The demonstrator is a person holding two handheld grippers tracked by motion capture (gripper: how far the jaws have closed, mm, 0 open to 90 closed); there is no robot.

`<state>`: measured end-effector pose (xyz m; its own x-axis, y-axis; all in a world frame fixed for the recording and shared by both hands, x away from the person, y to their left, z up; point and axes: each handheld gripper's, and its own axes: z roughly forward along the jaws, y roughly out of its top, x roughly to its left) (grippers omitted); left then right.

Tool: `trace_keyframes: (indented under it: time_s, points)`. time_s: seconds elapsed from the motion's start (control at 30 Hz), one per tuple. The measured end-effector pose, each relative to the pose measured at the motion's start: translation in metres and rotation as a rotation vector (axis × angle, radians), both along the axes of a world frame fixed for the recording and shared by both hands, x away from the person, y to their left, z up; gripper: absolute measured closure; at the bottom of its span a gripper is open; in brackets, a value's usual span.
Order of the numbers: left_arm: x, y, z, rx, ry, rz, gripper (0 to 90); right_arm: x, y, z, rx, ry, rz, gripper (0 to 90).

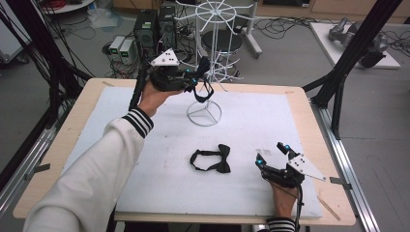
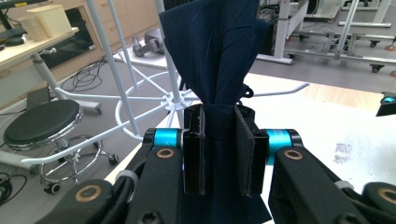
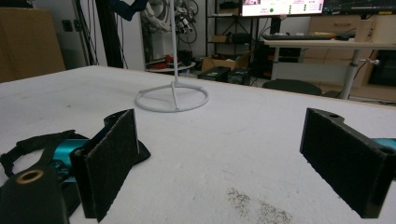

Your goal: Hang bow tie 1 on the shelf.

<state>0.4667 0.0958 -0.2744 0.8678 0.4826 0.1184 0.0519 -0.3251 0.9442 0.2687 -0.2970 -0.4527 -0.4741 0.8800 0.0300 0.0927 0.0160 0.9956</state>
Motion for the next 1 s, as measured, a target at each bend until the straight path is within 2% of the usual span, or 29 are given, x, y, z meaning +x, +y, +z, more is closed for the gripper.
trace_keyframes:
  time_s: [0.23,0.47,0.53,0.7,0.87,1.0]
  points:
    - [0.0006,-0.0049,-0.0031,0.039,0.002,0.007,74.6,0.0001,-0.0002,-0.0001,0.005,0.0,0.002,10.9]
    - [0.0001,-0.0061,-0.0041,0.052,0.012,0.014,73.7,-0.0001,-0.0003,0.0,0.008,0.004,0.002,11.0]
    - [-0.0007,-0.0067,-0.0037,0.042,0.013,0.014,73.1,-0.0001,-0.0002,-0.0001,0.008,0.002,0.001,10.9]
    - [-0.0019,-0.0061,-0.002,0.054,0.008,0.033,66.3,0.0001,-0.0002,-0.0001,0.004,-0.001,0.001,10.9]
    - [-0.0036,-0.0043,0.0006,0.042,-0.003,0.045,62.1,0.0,-0.0002,-0.0001,0.005,0.0,0.001,11.0]
    - [-0.0058,0.0004,0.0027,0.028,-0.008,0.069,55.2,-0.0002,0.0,-0.0001,0.007,0.001,0.002,10.9]
